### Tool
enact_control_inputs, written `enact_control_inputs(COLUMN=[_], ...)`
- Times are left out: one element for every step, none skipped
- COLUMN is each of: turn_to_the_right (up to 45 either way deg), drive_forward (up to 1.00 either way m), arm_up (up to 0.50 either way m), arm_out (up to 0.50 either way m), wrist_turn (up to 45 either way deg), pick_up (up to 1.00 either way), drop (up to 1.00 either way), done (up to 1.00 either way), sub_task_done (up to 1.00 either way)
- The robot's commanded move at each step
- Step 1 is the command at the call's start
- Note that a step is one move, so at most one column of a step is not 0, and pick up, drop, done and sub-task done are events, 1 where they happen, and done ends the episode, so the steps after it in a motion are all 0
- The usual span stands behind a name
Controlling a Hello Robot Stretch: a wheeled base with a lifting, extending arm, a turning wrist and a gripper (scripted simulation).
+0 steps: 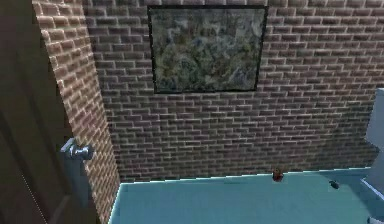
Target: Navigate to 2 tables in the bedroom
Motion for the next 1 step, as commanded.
enact_control_inputs(turn_to_the_right=[-21.0], drive_forward=[0.0], arm_up=[0.0], arm_out=[0.0], wrist_turn=[0.0], pick_up=[0.0], drop=[0.0], done=[0.0], sub_task_done=[0.0])
